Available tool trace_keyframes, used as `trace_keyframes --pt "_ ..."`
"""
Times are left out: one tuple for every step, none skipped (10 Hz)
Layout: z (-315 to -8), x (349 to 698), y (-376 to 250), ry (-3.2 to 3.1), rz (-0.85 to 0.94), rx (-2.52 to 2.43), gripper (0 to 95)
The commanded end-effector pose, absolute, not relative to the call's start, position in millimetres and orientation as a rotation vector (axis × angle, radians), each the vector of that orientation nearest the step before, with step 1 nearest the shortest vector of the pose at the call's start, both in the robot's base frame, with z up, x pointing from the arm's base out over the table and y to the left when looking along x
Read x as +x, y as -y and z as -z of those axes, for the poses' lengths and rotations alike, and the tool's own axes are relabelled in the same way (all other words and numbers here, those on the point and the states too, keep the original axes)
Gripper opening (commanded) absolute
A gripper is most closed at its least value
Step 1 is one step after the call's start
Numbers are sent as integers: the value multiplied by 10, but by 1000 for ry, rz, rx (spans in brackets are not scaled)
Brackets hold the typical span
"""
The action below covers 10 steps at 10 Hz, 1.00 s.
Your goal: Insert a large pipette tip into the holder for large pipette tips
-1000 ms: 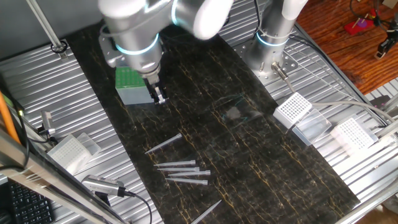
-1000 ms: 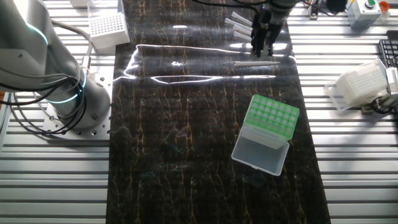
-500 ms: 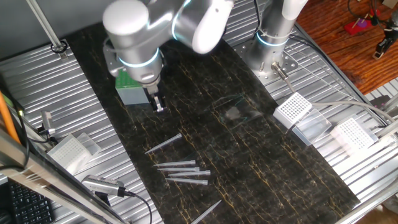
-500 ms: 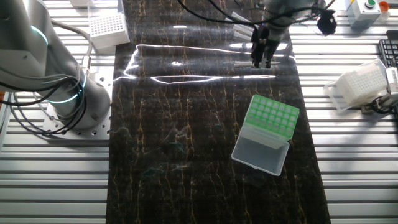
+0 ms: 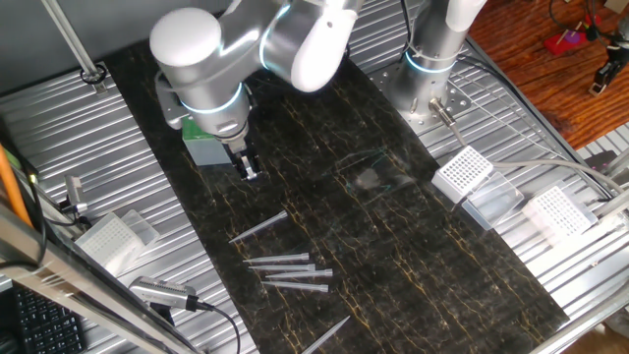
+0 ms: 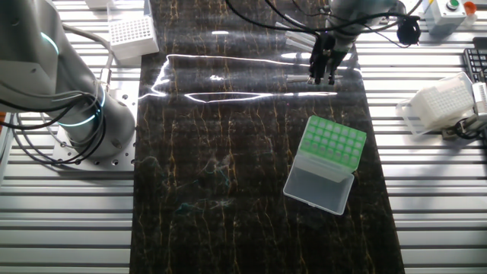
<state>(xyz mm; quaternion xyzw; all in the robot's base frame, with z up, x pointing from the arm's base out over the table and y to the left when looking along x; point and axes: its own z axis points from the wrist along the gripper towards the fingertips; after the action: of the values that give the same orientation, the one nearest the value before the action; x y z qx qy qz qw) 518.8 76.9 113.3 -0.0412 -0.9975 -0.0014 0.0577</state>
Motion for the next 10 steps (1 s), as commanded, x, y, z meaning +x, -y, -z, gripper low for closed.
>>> trace_keyframes --pt "-1143 5191 -770 3007 7 -129 0" --pt "-1143 5191 -770 3007 10 -121 0" --pt "-1143 5191 -770 2996 24 -142 0" --pt "-1143 5191 -770 2986 36 -143 0" --pt "-1143 5191 -770 2983 59 -159 0" --pt "-1143 5191 -770 2980 99 -45 0" --pt "-1143 5191 -770 3014 135 -26 0" --pt "-1143 5191 -770 3028 136 -3 0" --pt "-1143 5191 -770 3024 123 19 0" --pt "-1143 5191 -770 3022 113 9 0"
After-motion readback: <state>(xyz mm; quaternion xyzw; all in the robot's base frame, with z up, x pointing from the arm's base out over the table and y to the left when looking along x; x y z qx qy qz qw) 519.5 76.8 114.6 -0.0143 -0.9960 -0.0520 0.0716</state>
